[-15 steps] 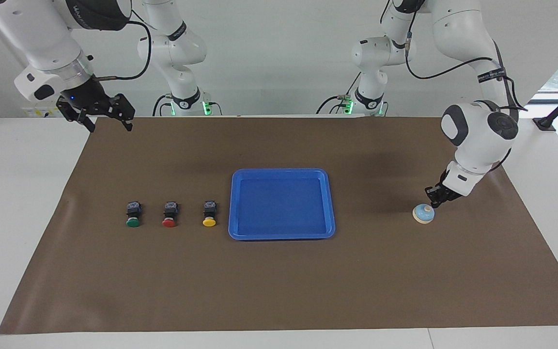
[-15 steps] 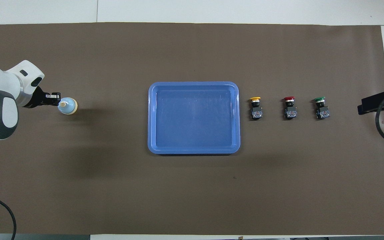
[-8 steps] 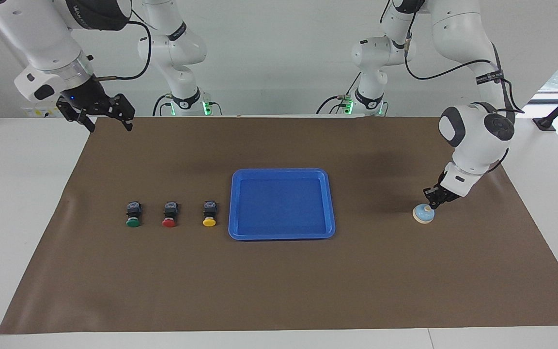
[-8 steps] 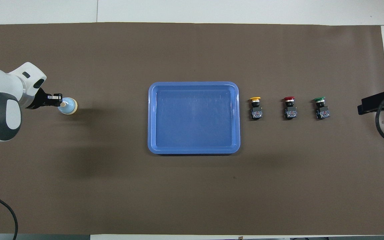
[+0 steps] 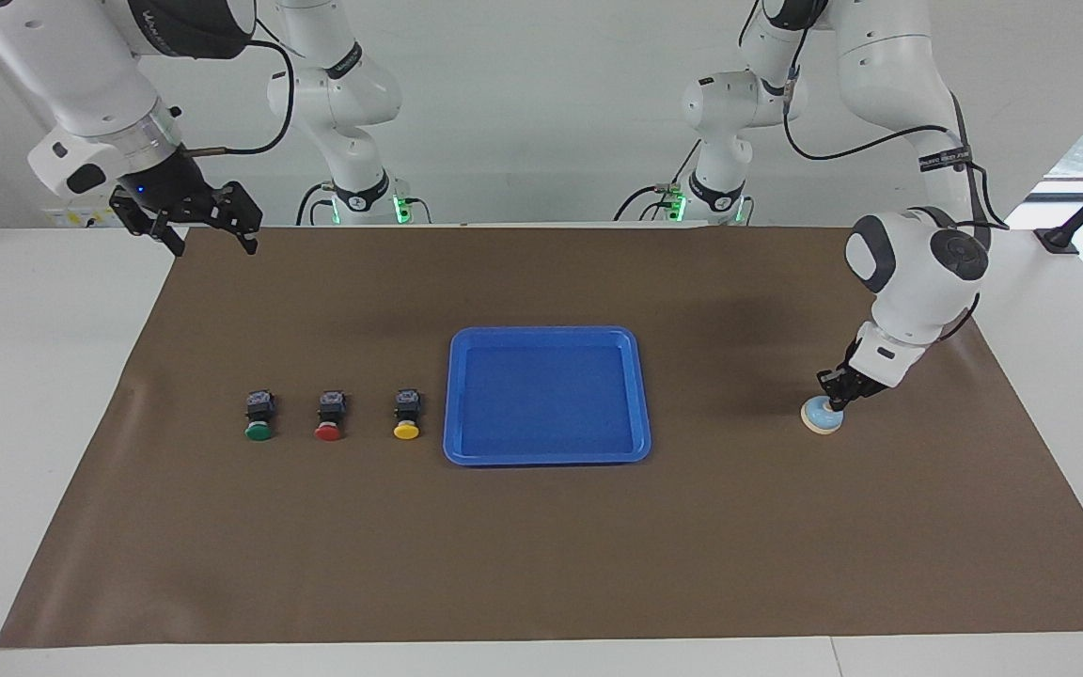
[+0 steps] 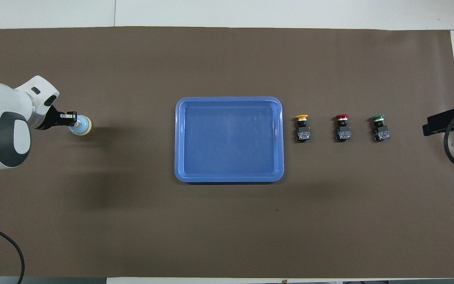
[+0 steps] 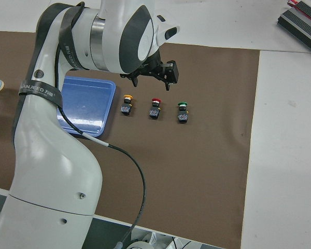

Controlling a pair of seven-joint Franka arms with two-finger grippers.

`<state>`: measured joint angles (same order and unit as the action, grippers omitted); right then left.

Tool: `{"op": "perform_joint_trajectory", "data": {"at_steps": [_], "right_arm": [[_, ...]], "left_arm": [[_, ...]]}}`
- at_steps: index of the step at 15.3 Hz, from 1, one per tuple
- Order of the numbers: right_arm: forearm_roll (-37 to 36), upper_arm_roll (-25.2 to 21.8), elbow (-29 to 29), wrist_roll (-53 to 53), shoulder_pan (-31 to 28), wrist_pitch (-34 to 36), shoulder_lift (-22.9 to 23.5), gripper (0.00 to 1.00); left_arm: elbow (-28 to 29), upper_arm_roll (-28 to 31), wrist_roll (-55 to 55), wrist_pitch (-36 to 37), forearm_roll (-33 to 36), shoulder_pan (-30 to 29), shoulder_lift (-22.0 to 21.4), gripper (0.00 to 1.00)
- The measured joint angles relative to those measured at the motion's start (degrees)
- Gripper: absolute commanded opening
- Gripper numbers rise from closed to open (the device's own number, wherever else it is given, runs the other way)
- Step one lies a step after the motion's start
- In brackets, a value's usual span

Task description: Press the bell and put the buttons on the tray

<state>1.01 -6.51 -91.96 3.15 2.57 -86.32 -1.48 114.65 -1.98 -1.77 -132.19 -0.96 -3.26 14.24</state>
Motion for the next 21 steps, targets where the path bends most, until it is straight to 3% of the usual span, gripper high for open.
{"op": "perform_joint_trajectory", "data": {"at_steps": [4,9,11,12,18,21], "right_arm": [[0.0,0.0,0.0,0.0,0.0,0.0,0.0,1.0],[0.0,0.0,0.0,0.0,0.0,0.0,0.0,1.0],[0.0,0.0,0.0,0.0,0.0,0.1,0.0,1.0],[0.0,0.0,0.0,0.0,0.0,0.4,0.0,1.0],[0.2,0.4,-0.4,2.1,0.1,2.9,-0.2,1.0],[0.7,1.5,-7.1,1.3,3.3,-8.6,-1.5,1.0]], "left_arm": [[-6.7,0.1,0.0,11.0,0.0,0.0,-1.0,0.0],[-14.5,0.2,0.0,25.5,0.0,-0.1,-7.8,0.0],[-14.8,0.1,0.0,28.5,0.0,0.0,-11.4,0.72],[-14.8,0.0,0.0,29.9,0.0,0.0,-13.1,1.0],[-14.9,-1.3,0.0,35.1,0.0,0.6,-19.8,1.0],[-16.1,-1.7,0.0,38.0,0.0,0.8,-19.8,1.0]]}}
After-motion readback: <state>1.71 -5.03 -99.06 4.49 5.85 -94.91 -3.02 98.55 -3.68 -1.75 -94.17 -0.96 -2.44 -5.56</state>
